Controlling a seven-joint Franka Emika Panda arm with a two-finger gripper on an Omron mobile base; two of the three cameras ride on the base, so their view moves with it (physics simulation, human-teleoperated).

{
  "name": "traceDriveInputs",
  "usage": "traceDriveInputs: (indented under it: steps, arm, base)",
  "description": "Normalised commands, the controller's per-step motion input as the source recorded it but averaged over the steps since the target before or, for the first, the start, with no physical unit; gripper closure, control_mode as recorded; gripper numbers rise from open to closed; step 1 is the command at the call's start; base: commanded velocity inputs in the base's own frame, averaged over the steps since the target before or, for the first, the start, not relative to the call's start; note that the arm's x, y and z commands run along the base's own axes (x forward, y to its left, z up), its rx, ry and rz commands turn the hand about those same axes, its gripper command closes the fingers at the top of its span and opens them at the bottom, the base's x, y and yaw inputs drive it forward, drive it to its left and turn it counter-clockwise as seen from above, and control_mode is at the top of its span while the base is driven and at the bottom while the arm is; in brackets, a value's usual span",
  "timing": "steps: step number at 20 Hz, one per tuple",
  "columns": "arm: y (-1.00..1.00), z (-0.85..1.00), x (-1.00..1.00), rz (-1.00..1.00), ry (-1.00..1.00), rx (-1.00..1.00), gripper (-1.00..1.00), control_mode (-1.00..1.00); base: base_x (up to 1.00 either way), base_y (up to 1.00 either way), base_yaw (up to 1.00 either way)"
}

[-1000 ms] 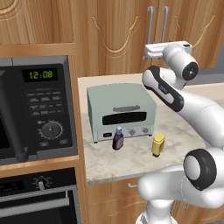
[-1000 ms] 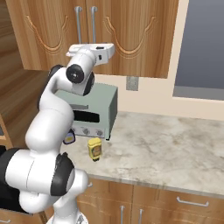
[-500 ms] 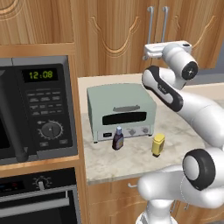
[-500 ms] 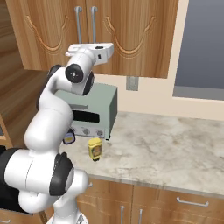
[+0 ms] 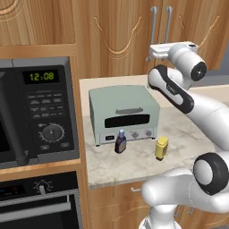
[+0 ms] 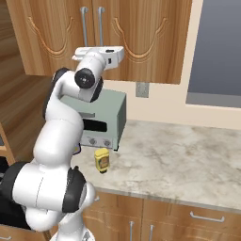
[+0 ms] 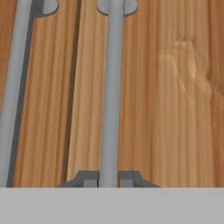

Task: Pick the pan from the cabinet and place it on the stove. Then turn on the stove burner for the pan.

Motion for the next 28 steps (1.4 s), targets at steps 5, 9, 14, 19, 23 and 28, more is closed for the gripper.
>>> traceDriveInputs:
  steps: [5,9,14,19,23,28]
  arm:
    - [-0.37,0.49,-0.53,0.15,0.00,0.00,1.00,-1.00]
    - [-0.44,0.58,-0.93,0.17,-0.01,0.00,1.00,-1.00]
    - [-0.47,0.36,-1.00,0.19,-0.03,0.00,1.00,-1.00]
    - [-0.53,0.15,-1.00,0.20,-0.02,0.00,1.00,-1.00]
    - [-0.46,0.07,-0.98,0.17,-0.02,0.00,1.00,-1.00]
    - [0.56,0.03,-0.32,0.01,0.01,-0.12,-1.00,-1.00]
  base:
    - [0.00,0.00,0.00]
    - [0.00,0.00,0.00]
    - [0.00,0.00,0.00]
    - [0.00,0.00,0.00]
    - [0.00,0.00,0.00]
    - [0.00,0.00,0.00]
